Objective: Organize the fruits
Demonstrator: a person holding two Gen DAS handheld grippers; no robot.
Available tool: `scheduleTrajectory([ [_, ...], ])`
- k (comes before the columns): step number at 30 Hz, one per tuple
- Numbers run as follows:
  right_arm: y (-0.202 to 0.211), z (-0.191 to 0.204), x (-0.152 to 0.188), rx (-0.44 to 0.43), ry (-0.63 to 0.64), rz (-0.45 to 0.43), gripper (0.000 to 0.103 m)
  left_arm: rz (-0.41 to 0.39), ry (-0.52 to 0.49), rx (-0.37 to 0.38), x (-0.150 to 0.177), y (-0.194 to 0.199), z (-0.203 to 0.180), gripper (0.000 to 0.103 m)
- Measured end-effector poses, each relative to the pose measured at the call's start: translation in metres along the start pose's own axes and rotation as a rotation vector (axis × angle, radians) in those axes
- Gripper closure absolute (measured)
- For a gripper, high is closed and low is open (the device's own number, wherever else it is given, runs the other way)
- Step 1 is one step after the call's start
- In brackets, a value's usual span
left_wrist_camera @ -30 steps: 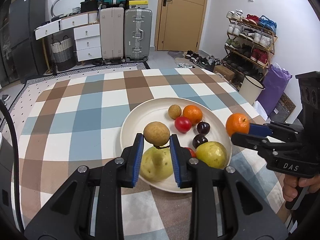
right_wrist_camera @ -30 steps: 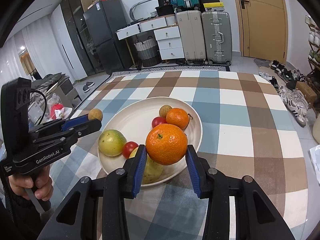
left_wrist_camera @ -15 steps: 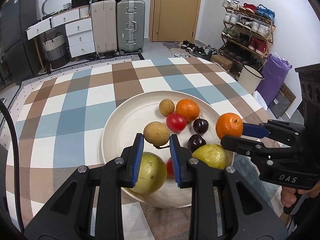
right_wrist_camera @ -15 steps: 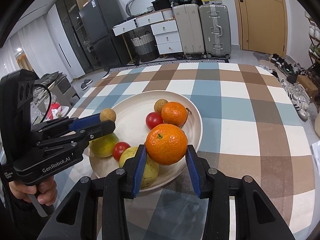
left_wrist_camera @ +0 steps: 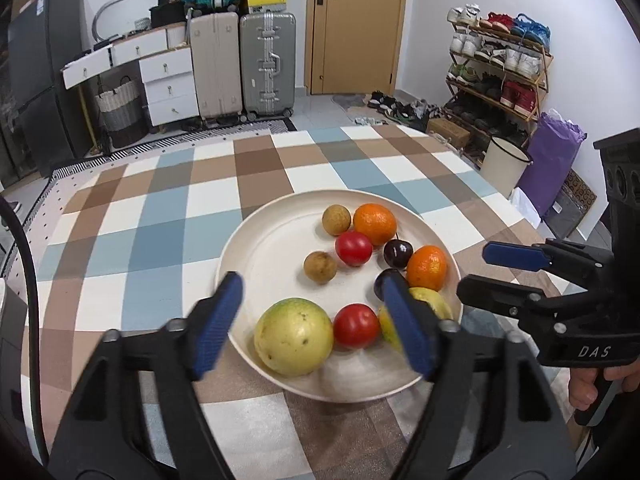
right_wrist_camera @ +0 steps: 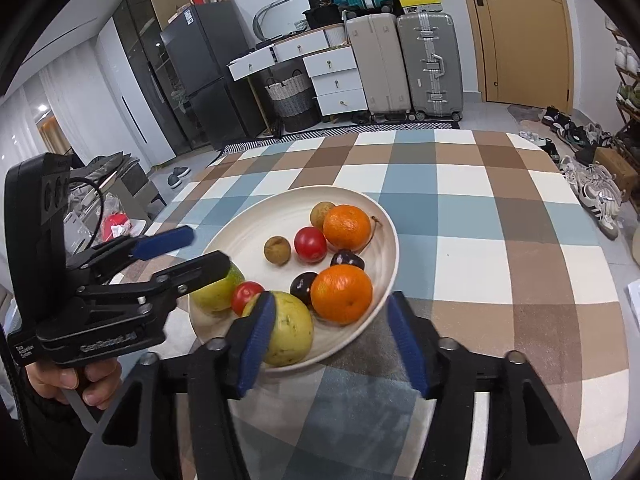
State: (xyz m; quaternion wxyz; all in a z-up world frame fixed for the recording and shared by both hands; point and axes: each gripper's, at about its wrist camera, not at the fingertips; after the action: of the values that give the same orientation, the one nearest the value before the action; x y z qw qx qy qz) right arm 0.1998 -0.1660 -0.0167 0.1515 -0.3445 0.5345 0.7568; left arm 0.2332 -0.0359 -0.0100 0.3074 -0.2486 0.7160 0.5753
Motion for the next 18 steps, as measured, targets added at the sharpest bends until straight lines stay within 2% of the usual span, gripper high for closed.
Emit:
scheduleTrajectory([
  [1, 0.002, -0.001, 0.001, 0.004, -0.003, -0.004, 0.032, -0.008, 0.002, 0.000, 0.001, 0.004, 0.001, 0.019],
  [3, 0.008, -0.003, 0.005, 0.006, -0.013, -0.008, 0.027, -0.017, 0.008, 0.010, 0.004, 0.013, 0.004, 0.019],
  [4, 0.009, -0.003, 0.006, 0.006, -0.017, -0.010, 0.021, -0.020, 0.014, 0.011, 0.006, 0.018, 0.006, 0.017],
  [6, 0.015, -0.004, 0.009, 0.001, -0.027, -0.022, 0.014, -0.031, 0.026, 0.000, 0.010, 0.026, 0.009, 0.009],
  [7, 0.018, -0.004, 0.010, -0.003, -0.030, -0.029, 0.011, -0.042, 0.034, -0.008, 0.013, 0.031, 0.012, 0.000],
  [9, 0.024, -0.002, 0.012, -0.006, -0.030, -0.042, 0.003, -0.061, 0.045, -0.006, 0.017, 0.041, 0.016, 0.001],
  [18, 0.044, 0.014, 0.022, -0.003, 0.026, -0.113, 0.001, -0.100, 0.080, -0.017, 0.040, 0.066, 0.029, 0.001],
])
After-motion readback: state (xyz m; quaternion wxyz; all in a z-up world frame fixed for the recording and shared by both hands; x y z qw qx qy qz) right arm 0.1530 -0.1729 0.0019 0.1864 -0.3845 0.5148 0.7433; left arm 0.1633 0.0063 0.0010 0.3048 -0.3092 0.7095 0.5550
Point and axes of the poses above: each gripper's, at about its wrist camera, not at the fingertips, and y roughly against the way its jaws point, z to its left, x to its underside, and after that the axes turned 7 degrees about y, right-handed
